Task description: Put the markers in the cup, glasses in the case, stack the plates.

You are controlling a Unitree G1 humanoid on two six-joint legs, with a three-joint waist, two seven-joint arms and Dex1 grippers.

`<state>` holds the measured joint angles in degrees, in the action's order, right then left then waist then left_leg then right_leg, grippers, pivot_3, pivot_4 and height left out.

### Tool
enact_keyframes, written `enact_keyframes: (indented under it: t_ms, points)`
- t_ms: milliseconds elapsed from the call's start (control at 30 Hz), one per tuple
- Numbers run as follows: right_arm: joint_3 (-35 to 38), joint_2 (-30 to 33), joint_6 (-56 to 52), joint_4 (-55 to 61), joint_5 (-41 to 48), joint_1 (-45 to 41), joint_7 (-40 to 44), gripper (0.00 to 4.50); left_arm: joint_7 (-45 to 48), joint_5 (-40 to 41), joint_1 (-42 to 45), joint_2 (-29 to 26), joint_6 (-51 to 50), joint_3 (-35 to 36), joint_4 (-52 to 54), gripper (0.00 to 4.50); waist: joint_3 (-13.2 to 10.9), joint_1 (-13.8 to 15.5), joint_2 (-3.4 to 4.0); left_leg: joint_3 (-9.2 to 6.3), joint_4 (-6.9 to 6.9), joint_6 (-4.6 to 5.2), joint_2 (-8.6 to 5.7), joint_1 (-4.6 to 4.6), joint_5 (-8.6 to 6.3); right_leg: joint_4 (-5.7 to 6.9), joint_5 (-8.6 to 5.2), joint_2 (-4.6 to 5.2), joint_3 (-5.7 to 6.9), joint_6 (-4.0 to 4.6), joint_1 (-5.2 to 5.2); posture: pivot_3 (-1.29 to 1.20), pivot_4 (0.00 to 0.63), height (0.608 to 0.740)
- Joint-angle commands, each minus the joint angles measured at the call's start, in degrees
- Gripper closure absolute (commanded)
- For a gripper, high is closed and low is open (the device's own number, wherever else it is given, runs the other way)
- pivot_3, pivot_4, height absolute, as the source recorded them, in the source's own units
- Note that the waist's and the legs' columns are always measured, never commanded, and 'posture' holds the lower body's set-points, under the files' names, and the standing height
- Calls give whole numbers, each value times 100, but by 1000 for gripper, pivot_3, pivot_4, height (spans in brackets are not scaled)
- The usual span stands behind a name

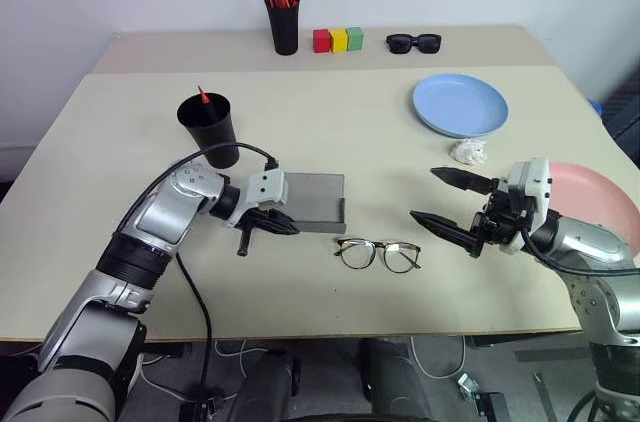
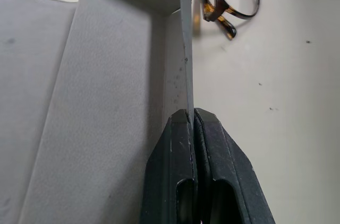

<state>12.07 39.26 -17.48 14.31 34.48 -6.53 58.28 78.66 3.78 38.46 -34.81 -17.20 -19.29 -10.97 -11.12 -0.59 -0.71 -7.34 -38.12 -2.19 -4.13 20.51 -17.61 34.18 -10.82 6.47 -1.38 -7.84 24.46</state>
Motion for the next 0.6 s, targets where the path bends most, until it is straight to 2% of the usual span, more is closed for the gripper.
enact_keyframes:
  t_ms: [33,233,333,400,467,600]
  points:
    - [53,127,147,210,-54,-14,86,0,-269,42,125,151,54,131,78,3605,0,-2,0,0,0,0,0,0,0,0,0,0,0,0,0,0,150,740]
    - [-85,344,-359,658,-37,34,-102,0,-343,67,174,70,351,191,337,657,0,-19,0,0,0,0,1,0,0,0,0,0,0,0,1,0,150,740]
    - [-148,375,-655,1092,-48,4,-394,0,-316,324,233,-25,227,411,590,657,0,-7,0,0,0,0,2,0,0,0,0,0,0,0,1,0,150,740]
    - [-134,403,-779,1350,-76,-57,-587,0,-358,676,236,-69,-230,694,801,657,0,-6,0,-1,0,0,1,2,0,-1,0,1,0,0,1,0,150,740]
    - [-143,468,-1097,1637,-52,-205,-874,0,-239,1261,97,-234,-896,1072,1201,657,0,-23,0,-1,0,0,1,2,0,-1,0,1,0,0,1,0,150,740]
    - [-652,909,-1589,2170,-612,-326,-1235,0,-118,2336,-604,-593,-1450,1934,2018,657,2,-41,4,-1,5,0,5,-2,0,2,-1,1,0,1,6,0,150,740]
